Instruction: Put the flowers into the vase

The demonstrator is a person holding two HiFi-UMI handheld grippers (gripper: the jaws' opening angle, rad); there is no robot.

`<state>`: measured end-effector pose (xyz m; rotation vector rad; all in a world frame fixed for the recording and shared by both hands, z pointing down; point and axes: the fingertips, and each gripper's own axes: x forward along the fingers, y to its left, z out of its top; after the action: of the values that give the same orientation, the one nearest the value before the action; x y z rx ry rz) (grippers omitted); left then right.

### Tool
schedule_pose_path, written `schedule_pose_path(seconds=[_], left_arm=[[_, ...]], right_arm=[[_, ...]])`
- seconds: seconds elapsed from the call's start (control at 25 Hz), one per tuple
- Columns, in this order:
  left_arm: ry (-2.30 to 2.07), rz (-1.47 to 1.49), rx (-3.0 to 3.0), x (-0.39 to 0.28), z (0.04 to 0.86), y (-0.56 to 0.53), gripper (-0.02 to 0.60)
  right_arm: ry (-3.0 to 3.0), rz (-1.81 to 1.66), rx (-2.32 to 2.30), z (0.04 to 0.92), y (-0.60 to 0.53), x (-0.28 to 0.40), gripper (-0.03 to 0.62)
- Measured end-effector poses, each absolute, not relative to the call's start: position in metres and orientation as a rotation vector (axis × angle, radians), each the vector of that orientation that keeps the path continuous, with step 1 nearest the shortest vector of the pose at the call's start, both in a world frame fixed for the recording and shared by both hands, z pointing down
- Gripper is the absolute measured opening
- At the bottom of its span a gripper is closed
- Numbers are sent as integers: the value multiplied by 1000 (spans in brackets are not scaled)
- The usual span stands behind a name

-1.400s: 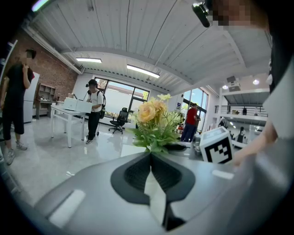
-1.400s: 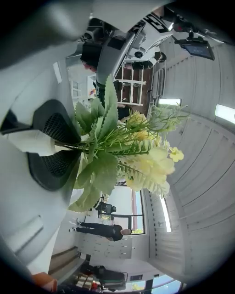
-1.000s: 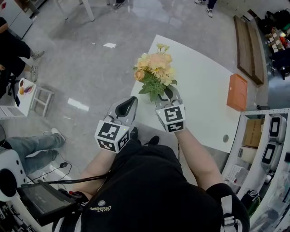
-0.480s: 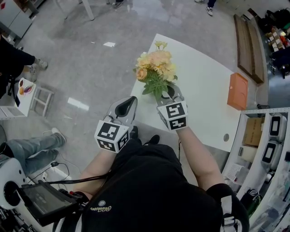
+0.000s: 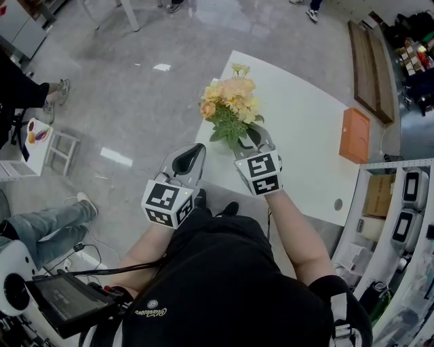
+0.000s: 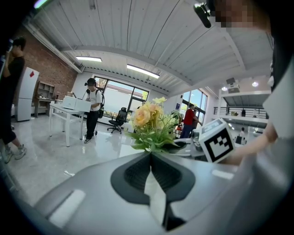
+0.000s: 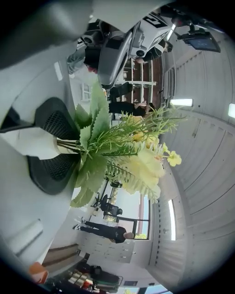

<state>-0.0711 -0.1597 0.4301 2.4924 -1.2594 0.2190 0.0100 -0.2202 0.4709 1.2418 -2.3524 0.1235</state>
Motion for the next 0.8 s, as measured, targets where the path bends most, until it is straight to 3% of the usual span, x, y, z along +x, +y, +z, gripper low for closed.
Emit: schedule_pose_path(seconds=[0.8], left_arm=[[-1246, 206, 2511, -65, 425, -161, 8]], right_arm=[[-2330, 175, 1170, 468, -204, 21, 144]])
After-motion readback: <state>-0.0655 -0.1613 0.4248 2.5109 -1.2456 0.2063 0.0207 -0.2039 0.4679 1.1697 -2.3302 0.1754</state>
